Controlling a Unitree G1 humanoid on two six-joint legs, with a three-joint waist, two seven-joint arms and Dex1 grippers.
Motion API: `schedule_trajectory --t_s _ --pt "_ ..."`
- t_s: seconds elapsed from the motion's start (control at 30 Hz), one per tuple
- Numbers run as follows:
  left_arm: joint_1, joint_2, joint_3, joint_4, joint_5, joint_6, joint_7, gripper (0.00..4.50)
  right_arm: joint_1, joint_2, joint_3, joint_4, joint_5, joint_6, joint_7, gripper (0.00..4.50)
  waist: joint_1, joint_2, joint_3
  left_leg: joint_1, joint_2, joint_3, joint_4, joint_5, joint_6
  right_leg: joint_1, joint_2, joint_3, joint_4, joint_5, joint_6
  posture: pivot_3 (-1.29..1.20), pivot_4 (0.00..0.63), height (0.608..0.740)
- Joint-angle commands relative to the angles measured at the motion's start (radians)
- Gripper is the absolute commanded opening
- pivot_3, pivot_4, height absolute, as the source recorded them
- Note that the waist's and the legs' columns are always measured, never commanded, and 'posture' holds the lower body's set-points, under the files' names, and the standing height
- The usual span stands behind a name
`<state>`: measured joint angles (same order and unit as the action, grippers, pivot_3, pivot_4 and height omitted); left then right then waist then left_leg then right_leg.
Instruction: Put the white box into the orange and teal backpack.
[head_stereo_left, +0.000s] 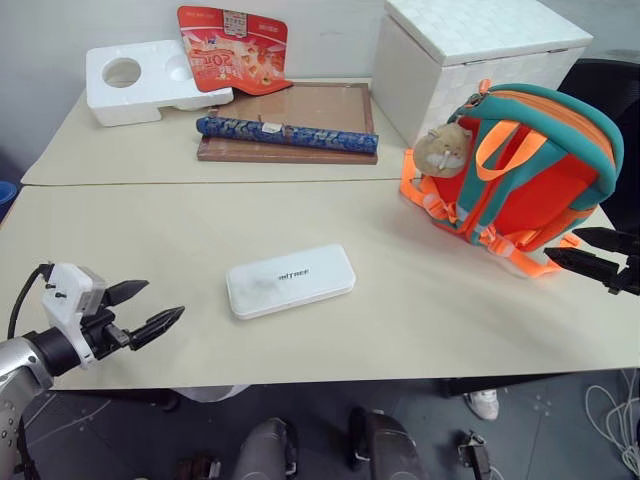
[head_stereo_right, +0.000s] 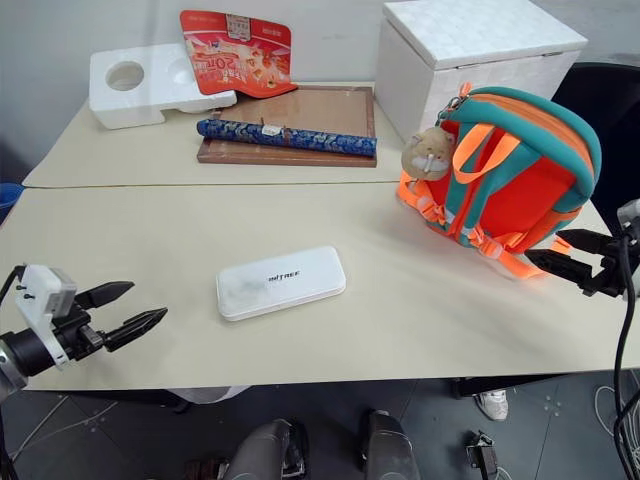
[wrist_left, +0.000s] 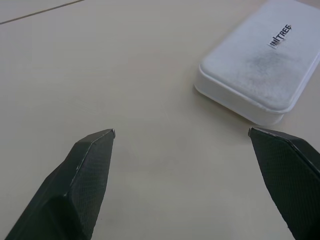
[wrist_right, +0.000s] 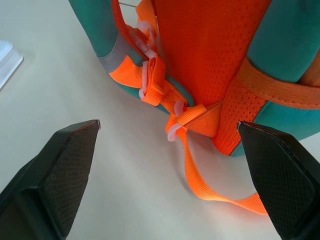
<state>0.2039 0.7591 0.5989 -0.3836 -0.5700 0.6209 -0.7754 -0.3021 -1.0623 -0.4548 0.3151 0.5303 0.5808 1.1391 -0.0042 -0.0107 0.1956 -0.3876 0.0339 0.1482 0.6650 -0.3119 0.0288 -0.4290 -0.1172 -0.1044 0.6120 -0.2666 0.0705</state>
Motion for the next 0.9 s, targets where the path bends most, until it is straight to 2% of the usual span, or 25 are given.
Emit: schedule_trajectory --t_s 0.03,0.43,0.7,0.77,0.9 --pt "-0.007 0.012 0.022 -0.017 -0.026 -0.002 -0.006 4.49 0.005 0.009 -0.02 -0.039 0.017 0.002 -0.01 4.5 0.0 0.0 0.0 0.0 0.0 0.0 0.0 0.0 0.0 0.0 0.0 0.0 0.0 0.0 0.0 0.0 0.15 0.74" --pt "-0.006 0.026 0.009 -0.016 -0.016 0.005 0.011 4.49 0.02 0.009 -0.029 -0.061 0.008 0.003 -0.038 4.5 0.0 0.0 0.0 0.0 0.0 0.0 0.0 0.0 0.0 0.0 0.0 0.0 0.0 0.0 0.0 0.0 0.15 0.74" --pt "-0.033 0.047 -0.023 0.003 -0.008 0.017 0.014 4.49 0.033 0.002 0.02 -0.15 0.009 0.002 -0.015 4.5 0.0 0.0 0.0 0.0 0.0 0.0 0.0 0.0 0.0 0.0 0.0 0.0 0.0 0.0 0.0 0.0 0.15 0.74" --pt "-0.048 0.08 -0.082 0.009 0.024 -0.001 -0.013 4.5 0.029 0.011 0.056 -0.23 0.028 0.024 -0.001 4.13 0.0 0.0 0.0 0.0 0.0 0.0 0.0 0.0 0.0 0.0 0.0 0.0 0.001 0.0 0.0 0.0 0.15 0.74" --pt "-0.123 0.13 -0.219 0.064 0.109 -0.041 -0.027 3.28 -0.006 0.046 0.195 -0.369 0.021 0.035 0.013 2.86 -0.001 0.0 0.0 0.0 0.0 0.0 0.0 0.0 -0.001 0.0 0.001 0.0 0.001 0.0 0.0 0.0 0.15 0.74"
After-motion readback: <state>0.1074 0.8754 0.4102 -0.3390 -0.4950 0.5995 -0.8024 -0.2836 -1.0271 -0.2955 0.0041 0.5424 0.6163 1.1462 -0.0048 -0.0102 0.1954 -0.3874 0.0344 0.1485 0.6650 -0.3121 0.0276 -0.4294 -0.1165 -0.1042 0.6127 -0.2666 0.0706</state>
